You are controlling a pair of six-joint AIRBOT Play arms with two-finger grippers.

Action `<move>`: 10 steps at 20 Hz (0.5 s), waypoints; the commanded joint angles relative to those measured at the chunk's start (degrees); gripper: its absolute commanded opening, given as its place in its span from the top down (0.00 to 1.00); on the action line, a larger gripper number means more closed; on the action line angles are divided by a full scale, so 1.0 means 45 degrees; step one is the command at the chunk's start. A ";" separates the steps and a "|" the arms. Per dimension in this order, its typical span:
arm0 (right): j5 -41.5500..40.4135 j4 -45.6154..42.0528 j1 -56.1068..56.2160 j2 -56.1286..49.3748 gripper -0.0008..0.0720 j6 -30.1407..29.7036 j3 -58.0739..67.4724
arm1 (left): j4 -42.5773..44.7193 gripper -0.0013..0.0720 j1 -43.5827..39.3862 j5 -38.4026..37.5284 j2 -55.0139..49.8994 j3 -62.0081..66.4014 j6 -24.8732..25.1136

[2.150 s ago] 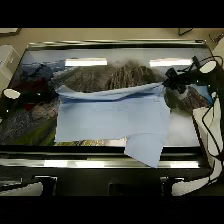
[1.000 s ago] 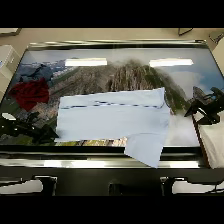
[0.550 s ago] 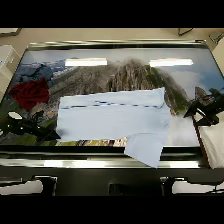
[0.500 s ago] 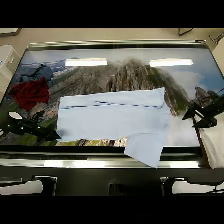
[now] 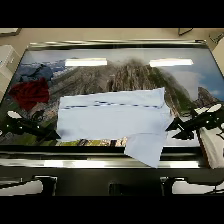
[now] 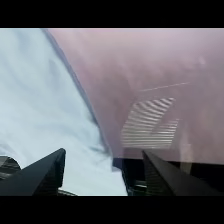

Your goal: Fold the clothes and pants, and hang the long-sleeved shirts on hangers.

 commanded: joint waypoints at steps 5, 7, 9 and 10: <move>-0.1321 0.0549 0.2210 0.0010 0.88 0.0155 -0.0549 | -0.0058 0.95 0.0000 -0.0029 0.0316 0.0015 0.0005; -0.0627 0.0627 0.2249 0.0272 0.93 0.0136 0.0102 | -0.0073 0.96 0.0000 -0.0034 0.0631 0.0403 0.0010; -0.0389 0.0593 0.2220 0.1132 0.93 0.0063 0.1807 | -0.0350 0.96 0.0000 0.0029 0.1574 0.1734 0.0010; -0.0544 0.0612 0.2220 0.1710 0.93 0.0019 0.3152 | -0.0500 0.96 0.0000 0.0087 0.2176 0.2803 0.0000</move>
